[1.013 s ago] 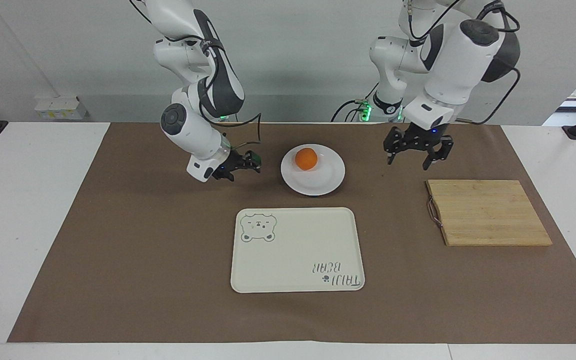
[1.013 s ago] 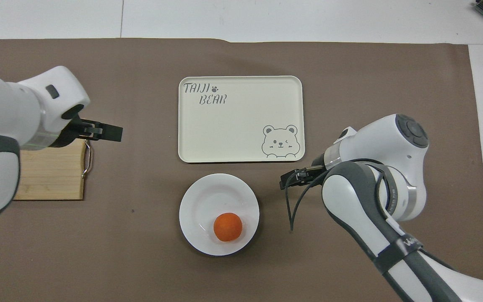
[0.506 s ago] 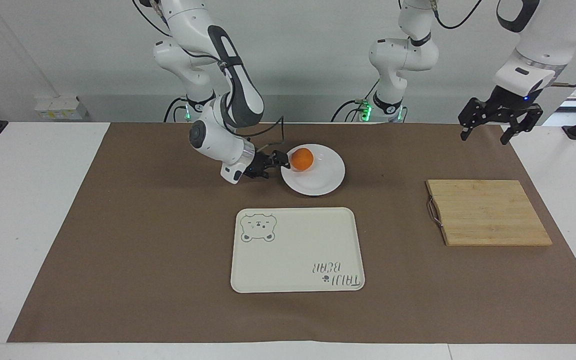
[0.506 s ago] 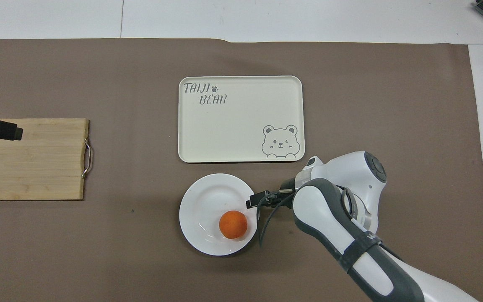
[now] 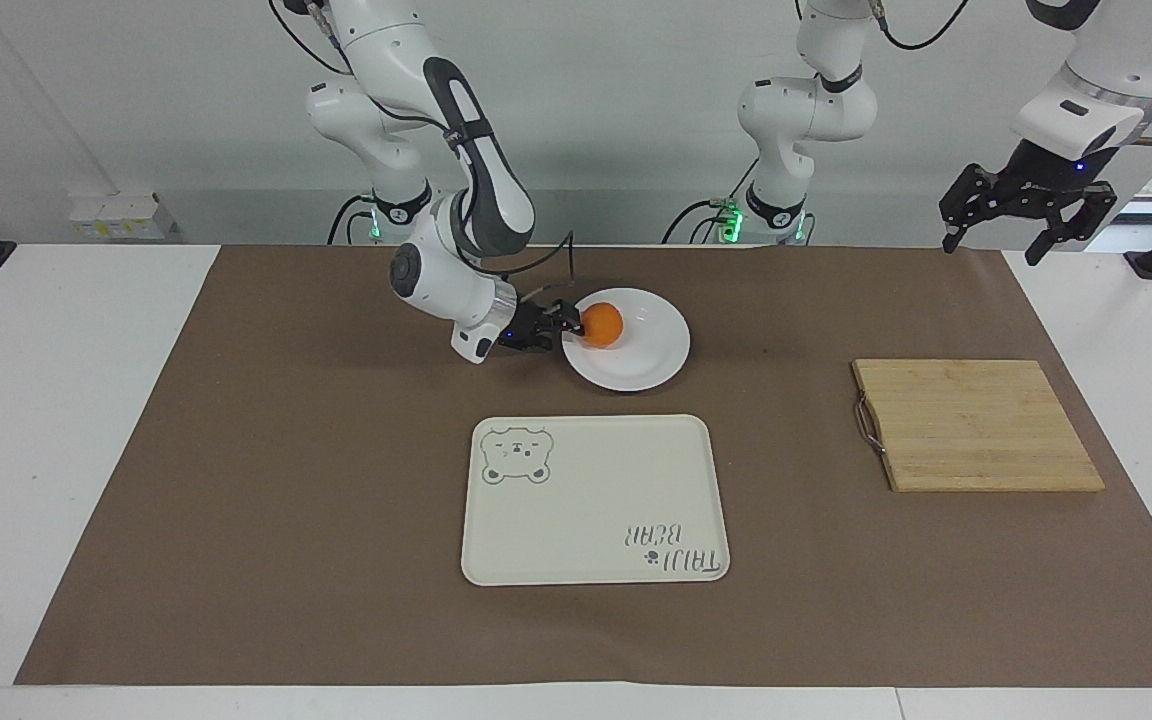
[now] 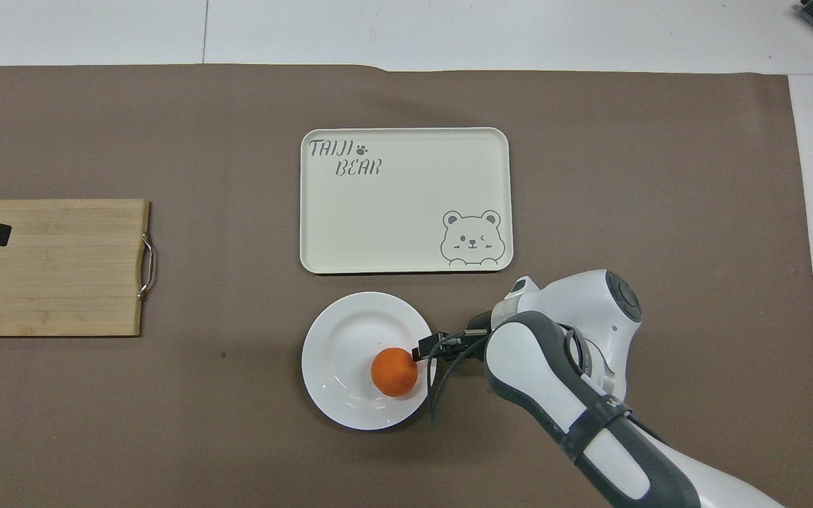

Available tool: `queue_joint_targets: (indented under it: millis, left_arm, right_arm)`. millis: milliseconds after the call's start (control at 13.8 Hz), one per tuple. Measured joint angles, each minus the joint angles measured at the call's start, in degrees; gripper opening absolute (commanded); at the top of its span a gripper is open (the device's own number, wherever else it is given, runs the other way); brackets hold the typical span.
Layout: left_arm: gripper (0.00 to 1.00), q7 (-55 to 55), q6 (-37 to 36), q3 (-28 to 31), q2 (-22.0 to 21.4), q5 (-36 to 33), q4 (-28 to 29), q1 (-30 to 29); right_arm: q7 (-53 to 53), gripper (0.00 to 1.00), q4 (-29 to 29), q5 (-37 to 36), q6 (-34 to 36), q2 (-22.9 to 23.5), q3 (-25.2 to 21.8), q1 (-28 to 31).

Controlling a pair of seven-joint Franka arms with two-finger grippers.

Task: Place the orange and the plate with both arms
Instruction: 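Slide the plate with the right gripper onto the bear tray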

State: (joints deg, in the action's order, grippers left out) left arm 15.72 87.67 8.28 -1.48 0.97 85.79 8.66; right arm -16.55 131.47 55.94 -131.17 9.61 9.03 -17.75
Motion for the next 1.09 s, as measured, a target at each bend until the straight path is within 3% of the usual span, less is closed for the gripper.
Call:
queue_joint_targets:
  millis: [217, 289, 434, 506, 1085]
  left_arm:
    - [1.0, 0.12, -0.01, -0.03, -0.08, 0.0, -0.09, -0.01]
    - [1.0, 0.14, -0.12, -0.06, -0.1, 0.0, -0.09, -0.01]
    - [1.0, 0.14, -0.64, -0.12, -0.13, 0.0, -0.09, -0.01]
    - [1.0, 0.14, -0.73, -0.12, -0.13, 0.0, -0.09, -0.02]
    - [1.0, 0.14, -0.75, -0.13, -0.13, 0.0, -0.09, -0.05]
  right_arm:
    - [0.46, 0.59, 0.88, 1.28, -2.68, 0.01, 0.01, -2.61]
    - [0.73, 0.53, 1.06, 1.29, -3.31, 0.01, 0.0, -3.21]
    - [2.37, 0.13, 1.39, 1.3, -5.01, 0.02, -0.01, -4.57]
    - [3.4, 0.0, 1.46, 1.3, -5.41, 0.02, -0.01, -5.27]
    - [5.01, 0.0, 1.86, 4.25, -4.02, 0.03, -0.39, -4.43]
